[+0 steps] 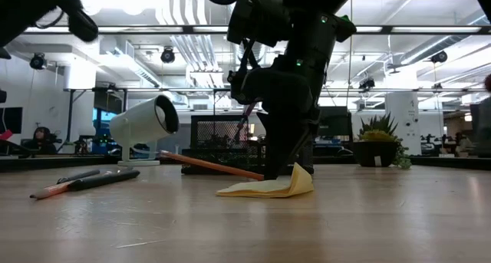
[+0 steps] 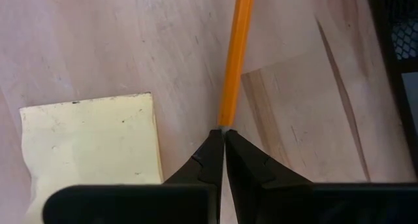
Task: Pick and place office supplies into organizer
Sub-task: Put the right orange pencil into the black desk organizer
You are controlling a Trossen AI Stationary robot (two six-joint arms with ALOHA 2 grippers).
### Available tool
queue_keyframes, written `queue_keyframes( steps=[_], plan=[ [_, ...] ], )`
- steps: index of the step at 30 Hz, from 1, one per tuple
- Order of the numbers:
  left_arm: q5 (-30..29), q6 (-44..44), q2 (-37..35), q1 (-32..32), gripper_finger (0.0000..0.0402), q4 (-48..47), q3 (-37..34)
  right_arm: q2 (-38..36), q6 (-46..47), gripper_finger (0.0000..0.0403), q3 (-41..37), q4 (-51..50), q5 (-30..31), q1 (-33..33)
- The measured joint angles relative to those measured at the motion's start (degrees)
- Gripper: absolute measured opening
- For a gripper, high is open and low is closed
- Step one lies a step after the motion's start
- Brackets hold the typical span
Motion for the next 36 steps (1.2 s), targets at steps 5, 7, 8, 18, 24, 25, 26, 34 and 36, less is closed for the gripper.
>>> queue_keyframes(
  steps=[5,7,8,18,24,25,26,34,36],
  plan=[
    [-1.88,5.88,5.71,0.04,0.0109,-42.96,9.73,0.00,-0.01,0.0008,0.00,-0.02,-0.18,0.00],
    [-1.97,10.43,10.36,0.04,0.0109,-49.64,12.16,0.00,-0.02,0.0008,0.00,-0.02,-0.17,0.00],
    [-1.77,12.42,12.67,0.04,0.0109,-50.37,12.86,0.02,-0.15,0.0008,0.00,-0.02,-0.16,0.00],
    [0.77,20.30,36.16,0.04,0.0109,-41.69,13.99,0.02,-0.42,0.0008,-0.02,-0.02,-0.12,0.00],
    [0.77,25.48,48.56,0.04,0.0109,-40.35,17.70,0.02,-0.61,0.0008,-0.04,-0.04,-0.10,0.02],
    [0.75,26.65,50.13,0.04,0.0109,-40.75,18.41,0.02,-0.80,0.0008,-0.04,-0.07,-0.10,0.02],
    [0.75,27.64,51.78,0.04,0.0109,-41.15,19.31,0.02,-1.30,0.0008,-0.04,-0.07,-0.10,0.02],
    [0.75,34.74,61.44,0.04,0.0109,-41.18,23.31,0.02,-2.37,0.0008,0.07,-0.17,0.01,0.04],
    [0.75,35.16,62.91,0.04,0.0109,-40.76,23.73,0.02,-2.39,0.0008,0.07,-0.17,0.04,0.04]
  ],
)
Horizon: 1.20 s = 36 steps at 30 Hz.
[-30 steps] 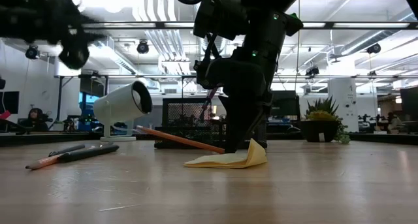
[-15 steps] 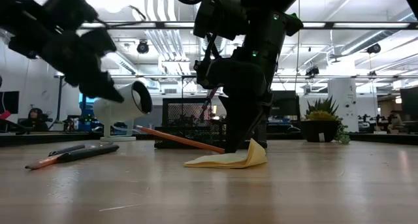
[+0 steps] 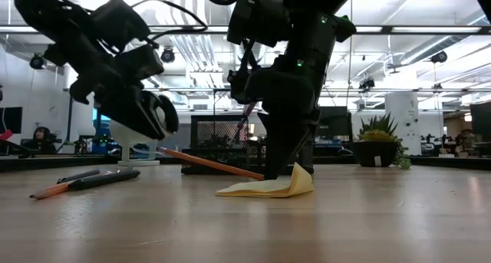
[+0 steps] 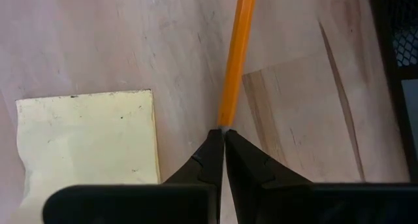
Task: Pick and place office supplies into organizer
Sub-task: Put the right orange pencil into the black desk organizer
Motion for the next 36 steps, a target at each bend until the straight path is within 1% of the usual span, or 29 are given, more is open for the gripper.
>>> queue_keyframes(
  steps=[9,18,23,27,31,36],
  plan=[
    [-0.02,2.94,3.44,0.02,0.0109,0.47,0.56,0.00,-0.68,0.0008,0.00,0.07,0.04,0.00],
    [0.01,3.25,6.82,0.04,0.0109,4.88,0.54,0.00,-0.85,0.0008,0.00,0.09,0.07,0.00],
    [2.27,4.25,7.84,0.03,0.0109,4.05,0.54,0.01,-1.07,0.0008,0.00,0.09,0.09,0.00],
    [2.43,4.50,7.59,0.04,0.0108,4.37,0.54,0.02,-1.07,0.0008,0.00,0.11,0.09,0.00],
    [3.31,4.58,7.45,0.04,0.0086,4.37,0.54,0.02,-1.07,0.0008,0.00,0.13,0.11,0.00],
    [4.17,7.22,7.45,0.04,0.0033,4.35,0.52,0.02,-1.07,0.0008,0.00,0.13,0.13,0.00]
  ],
)
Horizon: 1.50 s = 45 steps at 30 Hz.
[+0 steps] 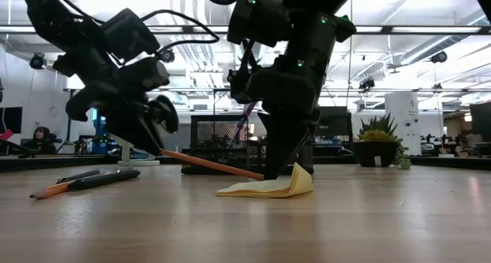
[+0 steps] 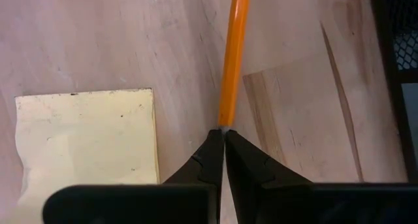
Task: Pick and place office supplies into organizer
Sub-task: Put the right orange pencil into the black desk organizer
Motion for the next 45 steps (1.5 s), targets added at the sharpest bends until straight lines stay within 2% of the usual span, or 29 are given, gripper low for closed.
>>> queue_keyframes(
  steps=[3,7,12,16,21,24,27,30,34,39,45],
  plan=[
    [0.72,0.95,0.26,-0.04,0.0011,-0.53,-0.05,0.00,0.01,0.0008,0.00,0.00,0.00,0.00],
    [0.71,1.44,0.35,-0.04,0.0010,-0.93,-0.07,0.00,0.02,0.0008,0.00,0.03,0.06,0.00],
    [-2.95,3.33,-2.68,-0.04,0.0010,-9.92,2.63,-0.46,0.24,0.0008,-0.02,-0.07,2.04,0.29],
    [-8.22,6.90,-6.65,-0.03,0.0010,-21.70,7.75,-1.82,0.50,0.0008,-0.03,-0.58,6.39,1.06],
    [-14.46,10.51,-12.36,-0.03,0.0009,-37.95,17.30,-3.44,5.33,0.0008,0.06,-5.09,14.26,2.17],
    [-17.34,12.70,-15.13,-0.04,0.0008,-45.48,23.93,-4.35,7.38,0.0008,0.04,-6.58,16.44,2.51],
    [-23.48,16.09,-15.86,-0.06,0.0008,-52.76,30.49,-4.85,8.04,0.0008,0.09,-6.95,17.95,2.61],
    [-29.66,20.68,-14.29,0.00,0.0008,-59.67,35.94,-5.11,9.14,0.0008,0.07,-7.36,20.83,2.65],
    [-32.02,24.91,-9.93,-0.02,0.0008,-65.76,41.17,-5.27,10.77,0.0008,0.09,-7.38,22.43,2.64],
    [-37.16,30.35,-4.23,-0.04,0.0008,-67.17,44.63,-5.27,13.94,0.0008,0.09,-7.17,22.47,2.74],
    [-38.99,35.92,3.20,-0.16,0.0008,-67.90,47.03,-5.27,17.78,0.0008,0.11,-7.06,23.48,3.36]
  ],
)
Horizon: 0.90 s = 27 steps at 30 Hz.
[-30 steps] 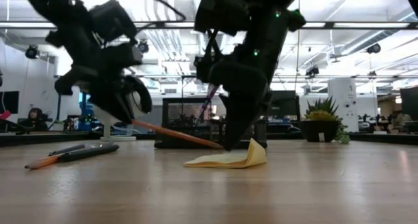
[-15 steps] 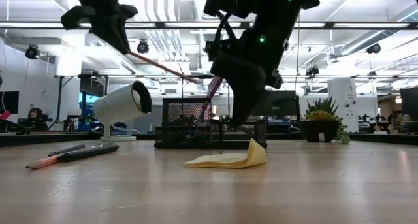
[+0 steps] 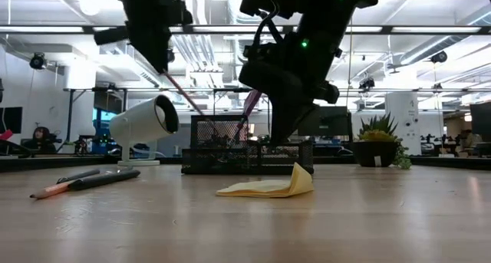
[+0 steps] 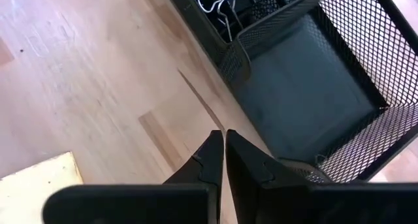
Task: Pick and place office supplies into organizer
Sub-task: Put the right orange pencil into the black desk organizer, then put the bottom left black pen into the black desk organizer
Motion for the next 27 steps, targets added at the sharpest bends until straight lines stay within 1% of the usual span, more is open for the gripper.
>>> queue_keyframes(
  steps=[5,7,11,15,19,22,24,25,27],
  plan=[
    [-0.13,1.30,4.12,-0.08,0.0008,0.34,0.03,0.00,0.54,0.0008,0.00,0.06,0.45,0.46],
    [-0.13,1.28,4.91,-0.42,0.0016,0.43,0.03,0.00,0.54,0.0008,0.00,0.06,0.46,0.53],
    [0.28,1.13,4.86,-1.77,0.0048,1.03,-0.02,0.04,0.50,0.0008,0.00,0.09,0.57,0.53],
    [1.81,-0.05,2.77,-2.88,0.0086,6.89,-0.08,0.07,0.41,0.0008,0.00,0.09,0.92,0.53],
    [1.49,-1.08,0.08,-3.28,0.0123,12.37,-0.08,0.07,0.27,0.0008,0.00,0.14,1.94,0.53],
    [0.66,-8.22,-2.20,-3.31,0.0145,12.03,0.05,0.09,0.25,0.0008,0.00,0.20,1.94,0.53],
    [0.90,-15.91,-4.98,-3.37,0.0156,9.43,-0.21,0.09,-0.32,0.0008,0.00,0.77,1.81,0.58],
    [1.44,-20.15,-6.44,-3.45,0.0159,7.72,-0.48,0.09,-0.85,0.0008,0.00,1.33,1.57,0.70],
    [4.96,-28.56,-9.87,-3.65,0.0161,4.36,-1.53,0.09,-2.56,0.0008,0.00,2.84,0.94,0.91]
  ],
)
